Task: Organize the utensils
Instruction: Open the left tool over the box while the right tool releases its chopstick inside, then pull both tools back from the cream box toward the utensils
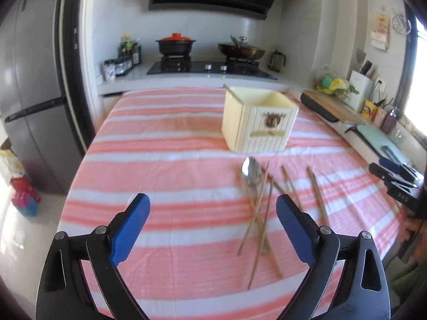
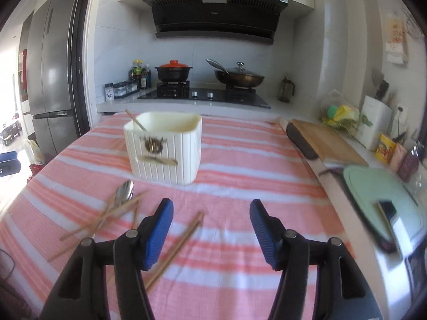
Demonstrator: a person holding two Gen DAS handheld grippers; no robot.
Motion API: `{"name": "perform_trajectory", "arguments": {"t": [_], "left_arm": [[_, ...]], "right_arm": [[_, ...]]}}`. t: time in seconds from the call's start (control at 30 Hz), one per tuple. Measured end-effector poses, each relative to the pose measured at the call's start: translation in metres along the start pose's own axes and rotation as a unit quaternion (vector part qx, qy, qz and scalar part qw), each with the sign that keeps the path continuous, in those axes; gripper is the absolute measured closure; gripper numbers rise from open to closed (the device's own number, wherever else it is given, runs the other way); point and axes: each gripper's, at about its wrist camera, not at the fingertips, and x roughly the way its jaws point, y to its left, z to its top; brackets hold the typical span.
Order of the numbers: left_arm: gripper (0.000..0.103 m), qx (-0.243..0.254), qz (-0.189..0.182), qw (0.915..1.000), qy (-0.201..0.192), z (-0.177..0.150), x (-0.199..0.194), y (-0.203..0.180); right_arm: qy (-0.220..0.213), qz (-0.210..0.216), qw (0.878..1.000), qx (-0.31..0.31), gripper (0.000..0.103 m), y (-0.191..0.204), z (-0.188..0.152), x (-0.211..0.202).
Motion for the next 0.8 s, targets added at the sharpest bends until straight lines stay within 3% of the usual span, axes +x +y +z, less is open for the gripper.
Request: {"name": "perform_trajectory", "arguments": {"t": [0.1, 0.2, 0.37, 0.57, 0.67, 0.8], "left_arm": [[0.007, -0.021, 0.008, 0.9997, 0.003, -0.035, 0.000, -0.003], [0.007, -0.044, 0.010, 0.9989, 0.016, -0.054, 0.011, 0.000], [0.007, -0.078, 0.007, 0.9966, 0.027, -0.078, 0.022, 0.007], [0.007, -0.071, 0.011, 0.9967, 0.039, -0.093, 0.025, 0.007], [0.007, -0.085, -0.015, 0.9946, 0.058, -0.096, 0.028, 0.007], [0.007, -0.081, -0.065, 0.9875, 0.119, -0.102, 0.032, -0.008]], "right_arm": [[0.008, -0.015, 1.000, 0.020, 0.042, 0.004, -0.054, -0.015], [0.014, -0.018, 1.000, 0.011, 0.042, 0.008, -0.082, -0.019], [0.013, -0.016, 0.999, 0.035, 0.042, 0.010, -0.098, -0.025], [-0.004, -0.016, 0.999, 0.034, 0.042, 0.029, -0.113, -0.037], [0.004, -0.011, 1.000, 0.019, 0.042, 0.037, -0.118, -0.035], [0.005, -0.008, 1.000, 0.024, 0.042, 0.043, -0.119, -0.036]]}}
